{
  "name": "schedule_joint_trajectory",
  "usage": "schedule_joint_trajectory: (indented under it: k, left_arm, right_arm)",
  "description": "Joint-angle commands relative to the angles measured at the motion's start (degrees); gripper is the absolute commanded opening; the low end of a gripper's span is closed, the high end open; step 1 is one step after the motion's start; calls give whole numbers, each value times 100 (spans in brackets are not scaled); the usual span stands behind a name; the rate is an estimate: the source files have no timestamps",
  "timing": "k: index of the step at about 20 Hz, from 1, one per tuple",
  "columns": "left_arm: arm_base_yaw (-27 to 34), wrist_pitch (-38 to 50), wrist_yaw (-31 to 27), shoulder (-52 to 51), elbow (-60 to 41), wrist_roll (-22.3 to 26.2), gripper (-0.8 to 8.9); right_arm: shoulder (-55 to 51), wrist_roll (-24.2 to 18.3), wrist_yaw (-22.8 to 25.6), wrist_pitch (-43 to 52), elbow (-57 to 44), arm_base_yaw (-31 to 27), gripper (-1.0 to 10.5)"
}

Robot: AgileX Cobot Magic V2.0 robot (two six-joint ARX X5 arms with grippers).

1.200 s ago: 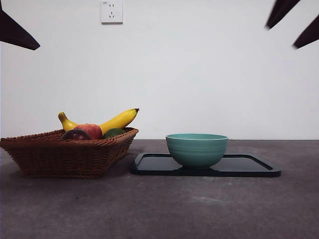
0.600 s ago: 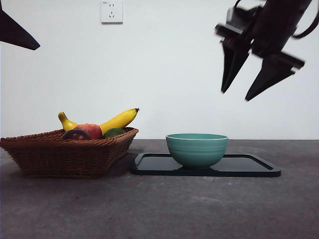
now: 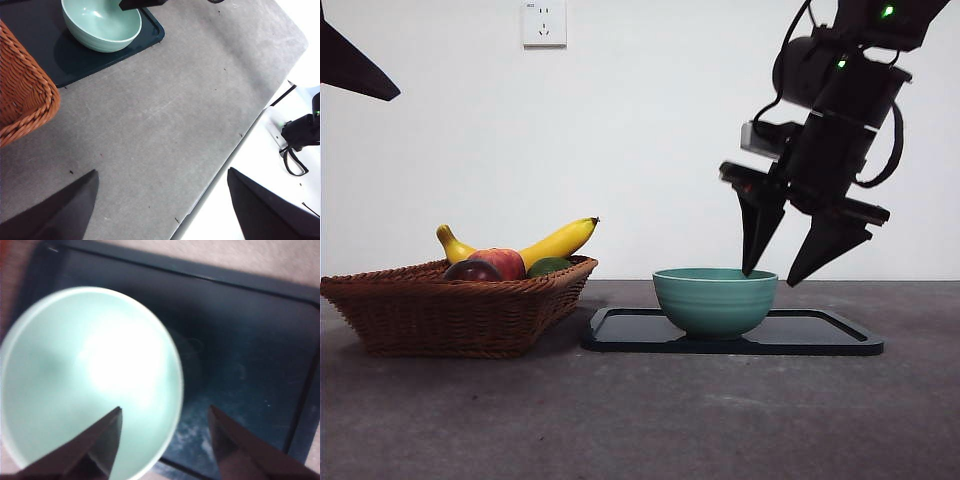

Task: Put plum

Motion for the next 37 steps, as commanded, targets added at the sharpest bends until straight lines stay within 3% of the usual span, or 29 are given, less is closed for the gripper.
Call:
schedule_joint_trajectory:
  k: [1,9,17,25,31,37]
  left_arm:
    - [-22,-4,20,31,111,50,403]
    - [-22,-13,20,28,111,48,403]
    - [-22,-13,20,28,111,48,403]
    - [-22,-48,20,28,111,48,403]
    - [-22,-151,20,28,111,52,403]
    - [-22,-164,20,28,111,50,403]
  right_arm:
    - [197,-37,57,61,131,46,246]
    - [330,-39,127,146,131,50,10]
    - [-269,-44,127,7,411,50,10]
    - [-2120,-407,-24,-1414,487,306,10]
    - [-3425,-361,308,-1530,-409,979,10]
    - [-3563,-20,295,-619,-1847,1429,10]
